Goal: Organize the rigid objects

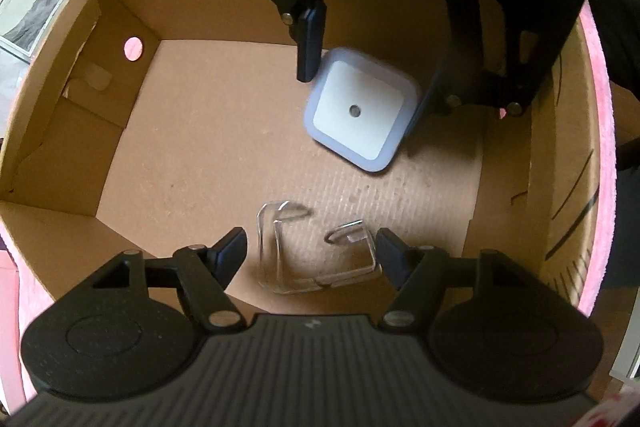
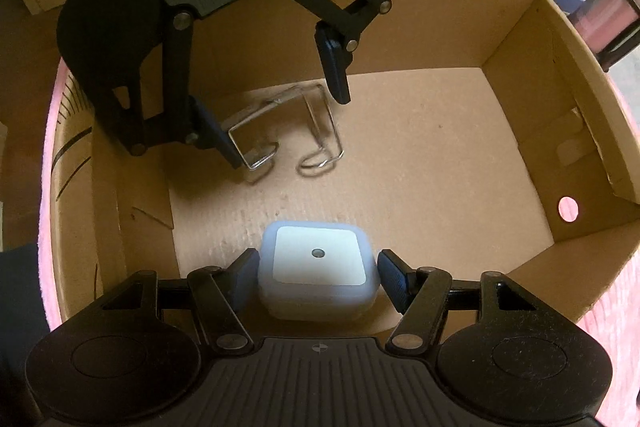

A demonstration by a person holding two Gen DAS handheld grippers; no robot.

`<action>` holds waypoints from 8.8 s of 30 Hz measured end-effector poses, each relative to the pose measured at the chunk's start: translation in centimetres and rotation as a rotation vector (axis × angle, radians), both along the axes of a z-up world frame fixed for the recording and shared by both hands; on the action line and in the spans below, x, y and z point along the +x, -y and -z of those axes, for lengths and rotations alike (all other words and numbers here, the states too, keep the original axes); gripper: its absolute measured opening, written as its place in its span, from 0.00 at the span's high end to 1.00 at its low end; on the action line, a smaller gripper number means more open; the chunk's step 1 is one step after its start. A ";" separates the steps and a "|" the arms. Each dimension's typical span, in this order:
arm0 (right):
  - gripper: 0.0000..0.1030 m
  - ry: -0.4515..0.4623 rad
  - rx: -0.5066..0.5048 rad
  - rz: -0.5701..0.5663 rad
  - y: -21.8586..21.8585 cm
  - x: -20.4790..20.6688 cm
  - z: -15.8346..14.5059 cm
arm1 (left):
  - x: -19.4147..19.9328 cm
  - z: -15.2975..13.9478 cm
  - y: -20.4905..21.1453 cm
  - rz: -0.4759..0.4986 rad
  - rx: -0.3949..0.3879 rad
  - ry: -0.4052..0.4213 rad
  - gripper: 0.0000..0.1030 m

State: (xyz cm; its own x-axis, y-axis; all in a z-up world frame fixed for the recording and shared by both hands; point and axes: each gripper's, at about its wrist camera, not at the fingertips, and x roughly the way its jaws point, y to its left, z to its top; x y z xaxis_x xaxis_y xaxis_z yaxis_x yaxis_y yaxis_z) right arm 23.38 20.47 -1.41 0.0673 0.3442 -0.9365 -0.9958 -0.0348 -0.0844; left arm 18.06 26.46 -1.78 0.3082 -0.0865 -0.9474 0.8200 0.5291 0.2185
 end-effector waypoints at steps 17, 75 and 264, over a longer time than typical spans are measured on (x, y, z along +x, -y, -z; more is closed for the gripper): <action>0.40 0.079 0.454 0.272 8.0 -1.7 -8.5 | -4.1 -8.7 -0.8 -0.298 -0.318 0.346 0.30; 0.24 0.146 0.626 1.224 44.2 -8.1 0.7 | -2.8 5.2 28.2 -0.436 -0.505 0.275 0.42; 0.20 0.123 -0.070 0.105 -3.8 6.7 1.3 | 6.6 -0.2 -3.2 -0.337 -0.004 0.040 0.66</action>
